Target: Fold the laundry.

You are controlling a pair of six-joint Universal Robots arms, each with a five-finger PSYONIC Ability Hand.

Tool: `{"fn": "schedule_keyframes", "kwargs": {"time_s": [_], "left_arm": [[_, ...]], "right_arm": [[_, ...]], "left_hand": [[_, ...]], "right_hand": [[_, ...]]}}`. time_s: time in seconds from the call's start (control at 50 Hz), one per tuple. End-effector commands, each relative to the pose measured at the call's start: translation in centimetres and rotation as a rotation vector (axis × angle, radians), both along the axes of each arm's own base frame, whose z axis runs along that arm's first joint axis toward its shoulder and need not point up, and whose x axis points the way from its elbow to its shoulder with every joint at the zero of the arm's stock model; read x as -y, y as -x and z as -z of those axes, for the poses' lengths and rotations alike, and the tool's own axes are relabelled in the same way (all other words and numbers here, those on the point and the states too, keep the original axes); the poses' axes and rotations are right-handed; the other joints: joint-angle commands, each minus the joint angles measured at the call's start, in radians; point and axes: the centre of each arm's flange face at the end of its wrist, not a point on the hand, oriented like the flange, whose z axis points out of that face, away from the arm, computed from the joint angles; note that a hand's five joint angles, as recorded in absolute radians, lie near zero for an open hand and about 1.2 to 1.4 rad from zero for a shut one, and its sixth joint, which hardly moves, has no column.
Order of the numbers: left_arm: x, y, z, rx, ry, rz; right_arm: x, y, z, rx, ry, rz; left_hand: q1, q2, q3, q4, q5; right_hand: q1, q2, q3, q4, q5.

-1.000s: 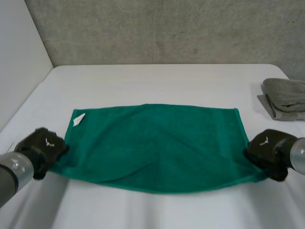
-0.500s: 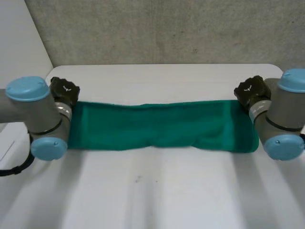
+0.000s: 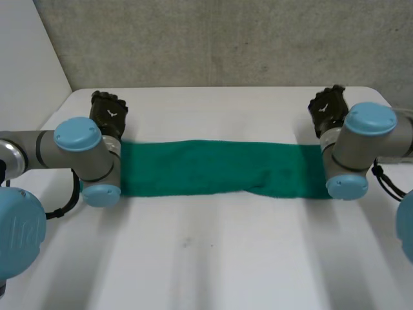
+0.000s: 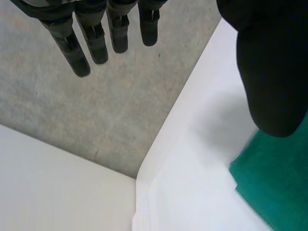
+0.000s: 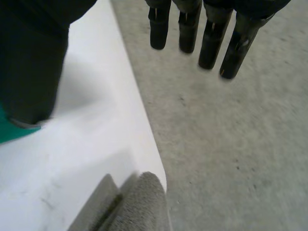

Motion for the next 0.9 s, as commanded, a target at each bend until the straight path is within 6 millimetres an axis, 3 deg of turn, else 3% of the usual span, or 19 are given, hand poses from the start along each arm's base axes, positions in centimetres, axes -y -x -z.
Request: {"fn": "schedule_keyframes", "kwargs": {"time_s": [0.02,0.04,0.1,0.18,0.2,0.26,0.34,0.58,0.68,0.72,0.74,0.9], "left_arm": [[-3.5,0.5,-2.8,-0.025,0.013,0.034],[-4.0,0.3,-3.3,-0.029,0.01,0.034],[-5.9,-0.4,-4.9,-0.052,0.005,0.039],[-8.4,-1.3,-5.9,-0.094,-0.024,0.049],[-9.3,-1.6,-6.0,-0.117,-0.039,0.056],[-10.4,-2.0,-6.0,-0.153,-0.062,0.06],[-11.5,-2.5,-5.6,-0.202,-0.101,0.061],[-12.2,-2.4,-4.2,-0.218,-0.148,0.064],[-12.3,-2.4,-4.2,-0.217,-0.15,0.065],[-12.3,-2.4,-4.1,-0.216,-0.153,0.065],[-12.3,-2.4,-4.1,-0.215,-0.154,0.065],[-12.5,-2.4,-4.0,-0.213,-0.157,0.066]], "right_arm": [[-2.8,1.4,-7.5,0.255,-0.004,0.005],[-4.4,1.7,-9.4,0.299,-0.039,-0.024],[-6.3,2.2,-10.5,0.326,-0.12,-0.059],[-8.4,4.7,-7.7,0.35,-0.379,-0.042],[-9.5,5.4,-6.2,0.363,-0.49,-0.027],[-10.9,6.1,-4.2,0.396,-0.606,-0.004],[-11.7,6.1,-2.2,0.419,-0.611,-0.02],[-10.2,6.0,2.4,0.425,-0.536,-0.042],[-9.5,5.9,3.6,0.421,-0.529,-0.053],[-9.3,5.8,3.7,0.419,-0.53,-0.056],[-9.3,5.8,3.7,0.418,-0.53,-0.054],[-8.8,7.5,1.7,0.43,-0.48,-0.025]], "left_hand": [[-0.023,-0.059,-0.063,-0.059,-0.064],[-0.023,-0.059,-0.063,-0.059,-0.064],[-0.023,-0.059,-0.063,-0.059,-0.064],[-0.023,-0.059,-0.063,-0.059,-0.064],[-0.023,-0.059,-0.063,-0.059,-0.064],[-0.023,-0.059,-0.063,-0.059,-0.064],[-0.023,-0.059,-0.063,-0.059,-0.064],[-0.023,-0.059,-0.063,-0.059,-0.064],[-0.023,-0.059,-0.063,-0.059,-0.064],[-0.023,-0.059,-0.063,-0.059,-0.064],[-0.023,-0.059,-0.063,-0.059,-0.064],[-0.023,-0.059,-0.063,-0.059,-0.064]], "right_hand": [[-0.055,-0.114,-0.129,-0.141,-0.143],[-0.055,-0.114,-0.129,-0.141,-0.143],[-0.055,-0.114,-0.129,-0.141,-0.143],[-0.055,-0.114,-0.129,-0.141,-0.143],[-0.055,-0.114,-0.129,-0.141,-0.143],[-0.055,-0.114,-0.129,-0.141,-0.143],[0.037,-0.022,-0.037,-0.049,-0.051],[0.452,0.392,0.377,0.365,0.363],[0.821,0.761,0.747,0.735,0.732],[0.959,0.899,0.884,0.873,0.87],[1.137,1.077,1.063,1.051,1.048],[1.167,1.107,1.093,1.081,1.078]]}}
